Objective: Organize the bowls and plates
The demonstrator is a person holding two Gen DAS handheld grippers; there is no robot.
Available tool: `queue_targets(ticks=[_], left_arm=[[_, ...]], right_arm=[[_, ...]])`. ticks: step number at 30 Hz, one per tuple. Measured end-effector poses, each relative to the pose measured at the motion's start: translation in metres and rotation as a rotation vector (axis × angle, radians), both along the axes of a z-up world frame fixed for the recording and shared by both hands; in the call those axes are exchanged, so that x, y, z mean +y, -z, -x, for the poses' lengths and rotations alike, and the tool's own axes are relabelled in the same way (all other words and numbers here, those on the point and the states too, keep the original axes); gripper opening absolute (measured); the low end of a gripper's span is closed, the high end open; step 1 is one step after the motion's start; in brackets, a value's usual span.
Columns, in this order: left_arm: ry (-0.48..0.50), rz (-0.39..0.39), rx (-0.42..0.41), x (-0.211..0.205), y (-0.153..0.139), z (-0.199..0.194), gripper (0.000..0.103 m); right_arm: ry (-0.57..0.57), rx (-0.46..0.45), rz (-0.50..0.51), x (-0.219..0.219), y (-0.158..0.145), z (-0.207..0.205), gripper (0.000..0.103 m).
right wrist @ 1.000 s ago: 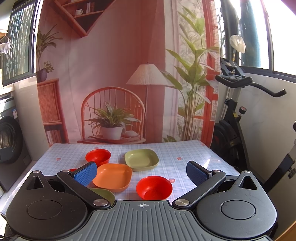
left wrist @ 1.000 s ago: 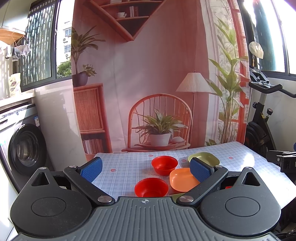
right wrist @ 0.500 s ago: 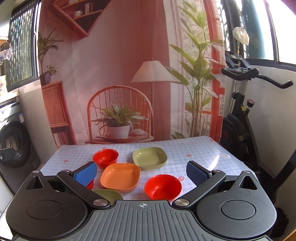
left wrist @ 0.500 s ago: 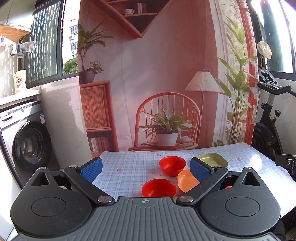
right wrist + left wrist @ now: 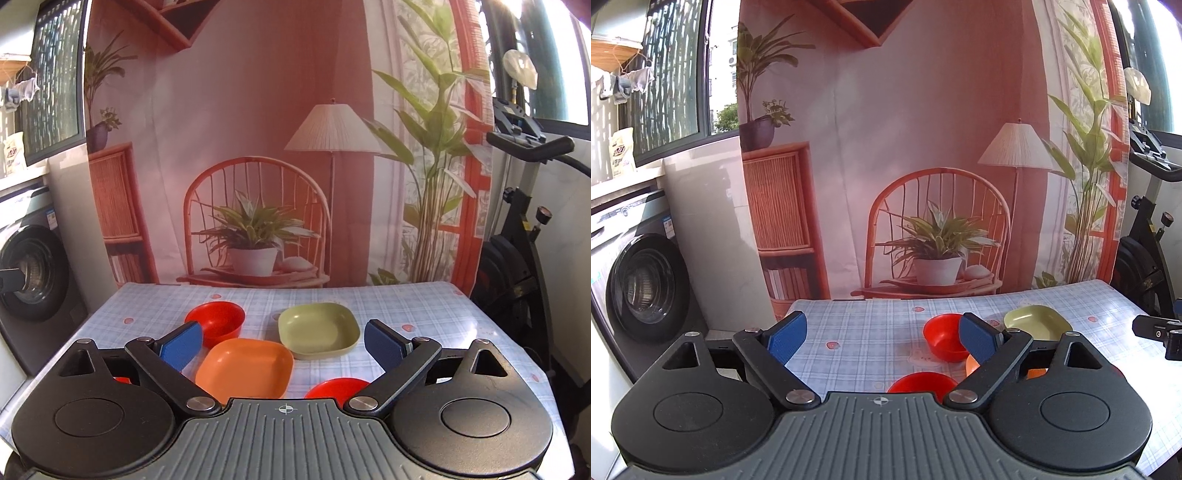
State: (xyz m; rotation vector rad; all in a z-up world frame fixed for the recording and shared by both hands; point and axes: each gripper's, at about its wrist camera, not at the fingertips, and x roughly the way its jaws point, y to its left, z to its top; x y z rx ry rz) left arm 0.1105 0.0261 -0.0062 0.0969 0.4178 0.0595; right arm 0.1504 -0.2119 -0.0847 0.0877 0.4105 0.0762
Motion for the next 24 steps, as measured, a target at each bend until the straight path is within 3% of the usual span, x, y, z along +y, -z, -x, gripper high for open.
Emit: queue_targets(ticks=[3, 7, 10, 16, 24], left_arm=[[0.006, 0.009, 0.026, -0.001, 0.01, -0.015, 0.09], [0.03, 0.066, 0.116, -0.003, 0.041, -0.035, 0.079], [0.048, 0.115, 0.198, -0.004, 0.07, -0.047, 0.075], [0.052, 0.142, 0.352, -0.001, 0.128, -0.064, 0.067], [0.063, 0.194, 0.499, -0.003, 0.177, -0.074, 0.059]], right_arm=[[-0.006, 0.008, 0.001, 0.008, 0.008, -0.021, 0.085], [-0.008, 0.032, -0.004, 0.019, 0.028, -0.044, 0.07], [-0.034, 0.071, 0.012, 0.032, 0.047, -0.054, 0.063], [-0.077, 0.172, 0.051, 0.051, 0.091, -0.068, 0.05], [-0.123, 0.298, 0.042, 0.065, 0.134, -0.076, 0.039]])
